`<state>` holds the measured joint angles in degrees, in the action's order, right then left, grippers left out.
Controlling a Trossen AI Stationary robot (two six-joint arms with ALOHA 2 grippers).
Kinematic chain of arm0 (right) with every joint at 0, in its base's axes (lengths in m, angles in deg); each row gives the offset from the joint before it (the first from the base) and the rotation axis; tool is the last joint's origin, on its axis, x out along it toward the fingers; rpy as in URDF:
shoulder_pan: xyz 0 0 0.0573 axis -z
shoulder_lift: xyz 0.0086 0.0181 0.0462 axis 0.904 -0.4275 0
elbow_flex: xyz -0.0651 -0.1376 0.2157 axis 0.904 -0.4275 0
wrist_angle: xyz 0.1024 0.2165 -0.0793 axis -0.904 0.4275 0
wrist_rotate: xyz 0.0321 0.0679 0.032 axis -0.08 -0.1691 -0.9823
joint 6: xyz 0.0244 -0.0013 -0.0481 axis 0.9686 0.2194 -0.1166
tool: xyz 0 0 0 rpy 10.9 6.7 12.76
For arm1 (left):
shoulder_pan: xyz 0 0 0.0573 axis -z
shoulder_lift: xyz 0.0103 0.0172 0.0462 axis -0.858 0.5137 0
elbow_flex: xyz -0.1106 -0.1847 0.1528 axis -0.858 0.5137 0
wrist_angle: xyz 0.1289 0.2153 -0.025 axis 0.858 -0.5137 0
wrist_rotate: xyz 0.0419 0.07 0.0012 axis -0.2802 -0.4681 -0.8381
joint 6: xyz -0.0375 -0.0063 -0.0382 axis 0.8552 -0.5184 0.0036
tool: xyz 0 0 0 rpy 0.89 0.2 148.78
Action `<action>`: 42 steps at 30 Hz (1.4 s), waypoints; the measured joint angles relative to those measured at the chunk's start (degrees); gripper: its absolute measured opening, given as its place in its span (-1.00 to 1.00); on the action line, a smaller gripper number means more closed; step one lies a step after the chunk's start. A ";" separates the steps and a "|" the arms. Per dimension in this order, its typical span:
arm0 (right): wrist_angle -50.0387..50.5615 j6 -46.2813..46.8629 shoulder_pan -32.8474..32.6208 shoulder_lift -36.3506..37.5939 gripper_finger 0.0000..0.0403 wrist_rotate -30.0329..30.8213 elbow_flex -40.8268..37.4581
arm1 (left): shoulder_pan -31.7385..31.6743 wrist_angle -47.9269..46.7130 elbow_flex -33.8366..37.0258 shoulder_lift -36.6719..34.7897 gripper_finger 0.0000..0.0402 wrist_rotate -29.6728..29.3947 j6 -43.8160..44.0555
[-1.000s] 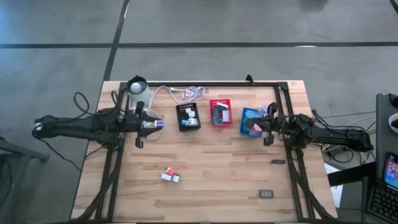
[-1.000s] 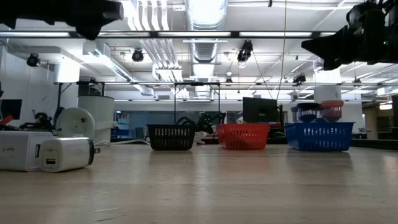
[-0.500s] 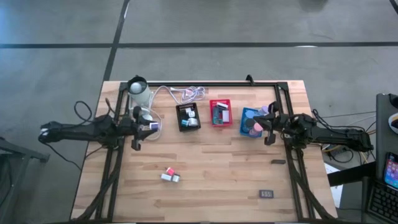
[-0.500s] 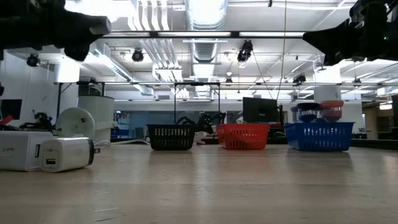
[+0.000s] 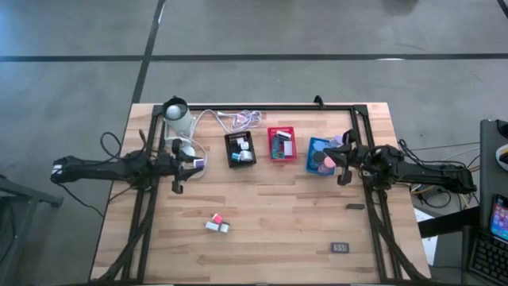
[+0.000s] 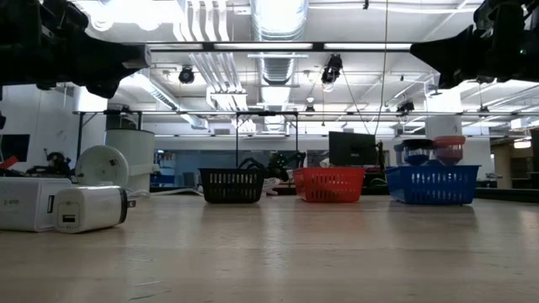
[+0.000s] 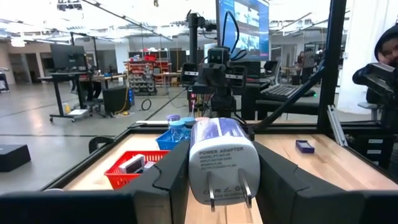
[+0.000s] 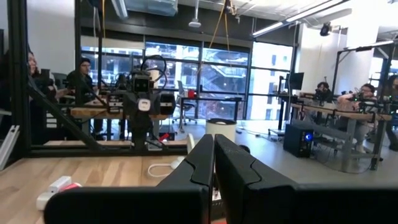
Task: Pick & Place Office items
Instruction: Put the purple charger adapter into the black bin
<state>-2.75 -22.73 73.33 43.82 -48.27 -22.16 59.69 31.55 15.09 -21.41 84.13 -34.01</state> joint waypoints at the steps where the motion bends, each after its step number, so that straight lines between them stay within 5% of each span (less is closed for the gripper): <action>1: 0.16 0.16 0.00 -0.02 -0.96 -0.02 0.00 | 0.00 0.21 0.24 0.00 -0.31 0.00 -0.01; 20: 0.20 -1.32 0.00 -0.06 -0.96 0.00 0.00 | 0.00 -1.03 -0.07 -0.01 -0.31 -1.14 -0.50; 23: 0.18 -1.28 0.00 -0.09 -0.96 0.00 0.00 | 0.01 -0.96 -2.74 0.19 -0.31 -4.94 1.50; 31: 0.01 -1.35 0.00 -0.09 -0.96 0.03 0.00 | -0.92 -14.03 -19.32 4.08 -0.31 -14.95 0.35; 42: -0.30 -2.85 0.02 -0.13 -0.96 3.00 0.00 | -4.88 -36.57 -44.53 24.53 -0.31 -21.29 0.15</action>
<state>-3.05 -25.58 73.36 43.69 -45.27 -22.16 54.82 -5.02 -29.44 3.12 62.84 -33.87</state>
